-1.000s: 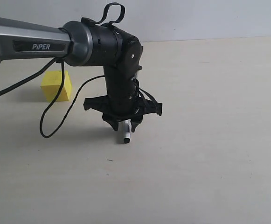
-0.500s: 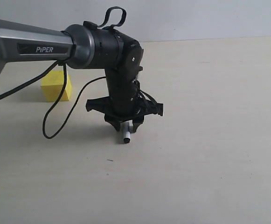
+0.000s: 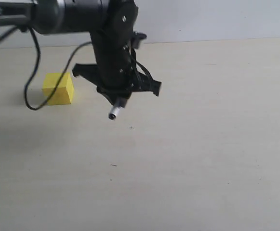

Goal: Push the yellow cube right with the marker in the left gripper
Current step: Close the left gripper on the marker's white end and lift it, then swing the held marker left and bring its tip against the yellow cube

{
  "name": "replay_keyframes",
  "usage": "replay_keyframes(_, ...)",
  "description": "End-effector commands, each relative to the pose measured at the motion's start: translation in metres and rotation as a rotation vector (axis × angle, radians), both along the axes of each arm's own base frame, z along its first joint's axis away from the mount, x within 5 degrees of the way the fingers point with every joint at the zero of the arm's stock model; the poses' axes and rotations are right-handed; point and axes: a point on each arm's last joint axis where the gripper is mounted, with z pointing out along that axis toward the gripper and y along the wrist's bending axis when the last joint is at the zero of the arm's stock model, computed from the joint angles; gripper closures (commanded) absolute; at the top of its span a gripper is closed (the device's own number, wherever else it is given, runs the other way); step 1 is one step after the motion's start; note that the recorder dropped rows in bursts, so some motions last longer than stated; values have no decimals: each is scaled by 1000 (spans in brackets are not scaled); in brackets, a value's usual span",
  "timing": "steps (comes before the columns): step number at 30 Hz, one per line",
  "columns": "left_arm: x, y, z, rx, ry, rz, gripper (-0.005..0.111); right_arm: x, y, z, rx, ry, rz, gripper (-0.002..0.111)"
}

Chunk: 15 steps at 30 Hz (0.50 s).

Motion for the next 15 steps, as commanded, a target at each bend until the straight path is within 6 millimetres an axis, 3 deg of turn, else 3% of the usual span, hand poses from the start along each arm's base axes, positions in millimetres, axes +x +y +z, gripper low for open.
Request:
replay_keyframes(1,-22,41,71,133,-140,-46,107,0,0,0,1,-13,-6,108)
replay_keyframes(5,-42,94,113,199,-261,-17,107,0,0,0,3,-13,-6,108)
replay_keyframes(9,-61,168,135,220,-284,62,107,0,0,0,3,-13,-6,108)
replay_keyframes(12,-70,219,135,263,-252,117,107,0,0,0,3,-13,-6,108)
replay_keyframes(15,-72,257,121,305,-148,90,107,0,0,0,3,-13,-6,108)
